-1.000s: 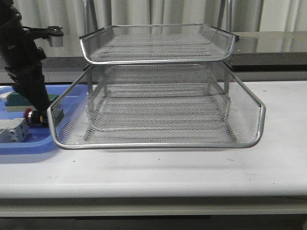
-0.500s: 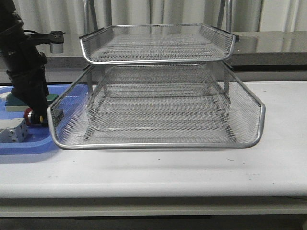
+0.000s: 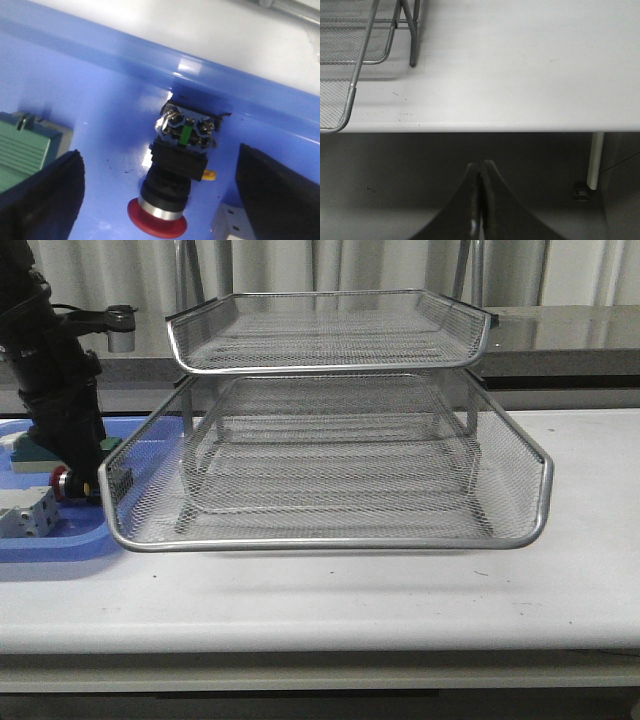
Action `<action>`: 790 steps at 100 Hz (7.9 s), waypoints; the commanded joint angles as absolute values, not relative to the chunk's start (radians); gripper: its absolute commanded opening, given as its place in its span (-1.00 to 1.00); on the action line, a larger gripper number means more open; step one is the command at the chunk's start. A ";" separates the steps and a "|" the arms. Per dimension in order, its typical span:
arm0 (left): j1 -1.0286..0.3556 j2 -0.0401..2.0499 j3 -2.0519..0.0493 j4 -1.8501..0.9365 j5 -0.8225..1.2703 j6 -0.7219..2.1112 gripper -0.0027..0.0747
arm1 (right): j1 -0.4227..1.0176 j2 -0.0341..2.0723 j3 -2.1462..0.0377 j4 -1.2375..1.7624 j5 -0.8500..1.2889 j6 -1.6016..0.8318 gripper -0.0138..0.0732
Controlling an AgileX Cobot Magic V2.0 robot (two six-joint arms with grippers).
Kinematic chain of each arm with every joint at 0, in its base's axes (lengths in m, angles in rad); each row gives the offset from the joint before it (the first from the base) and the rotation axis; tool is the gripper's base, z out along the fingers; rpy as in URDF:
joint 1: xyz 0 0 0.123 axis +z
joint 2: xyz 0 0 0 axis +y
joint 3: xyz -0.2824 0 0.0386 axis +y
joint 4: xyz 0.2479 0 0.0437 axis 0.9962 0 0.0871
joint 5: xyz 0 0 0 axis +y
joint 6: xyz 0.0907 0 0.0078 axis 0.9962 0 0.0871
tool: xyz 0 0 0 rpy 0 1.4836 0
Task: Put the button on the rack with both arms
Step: 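Lower the left gripper onto the red push button and close on it, then lift the red push button with the left gripper toward the rack, then lower the button onto the pulled-out middle tier and open the left gripper, then raise the left gripper away from the rack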
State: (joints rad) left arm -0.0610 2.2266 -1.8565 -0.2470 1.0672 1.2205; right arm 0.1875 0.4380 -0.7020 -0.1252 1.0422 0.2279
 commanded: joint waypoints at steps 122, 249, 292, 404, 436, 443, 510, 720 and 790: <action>-0.066 2.230 -1.889 -0.288 1.060 1.222 -0.70 | 0.187 0.446 -0.736 -0.142 0.984 0.226 -0.93; -0.151 1.825 -2.048 -0.230 1.267 0.964 -0.98 | 0.187 0.446 -0.736 -0.142 0.984 0.226 -0.93; -0.420 1.731 -1.911 -0.176 1.267 0.916 -0.98 | 0.187 0.446 -0.736 -0.142 0.984 0.226 -0.93; -0.632 1.910 -1.811 -0.278 1.267 0.896 -0.65 | 0.187 0.446 -0.736 -0.142 0.984 0.226 -0.93; -0.632 1.912 -1.811 -0.278 1.267 0.888 0.42 | 0.187 0.446 -0.736 -0.142 0.984 0.226 -0.93; -0.632 1.912 -1.811 -0.281 1.267 0.888 0.42 | 0.187 0.446 -0.736 -0.142 0.984 0.226 -0.93; -0.582 1.692 -1.811 -0.178 1.267 0.687 0.39 | 0.187 0.446 -0.736 -0.142 0.984 0.226 -0.93; -0.037 0.223 -0.272 -0.604 0.035 0.556 0.39 | 0.187 0.446 -0.736 -0.142 0.984 0.226 -0.93; -0.037 0.223 -0.272 -0.618 0.028 0.556 -0.98 | 0.187 0.446 -0.736 -0.142 0.984 0.226 -0.93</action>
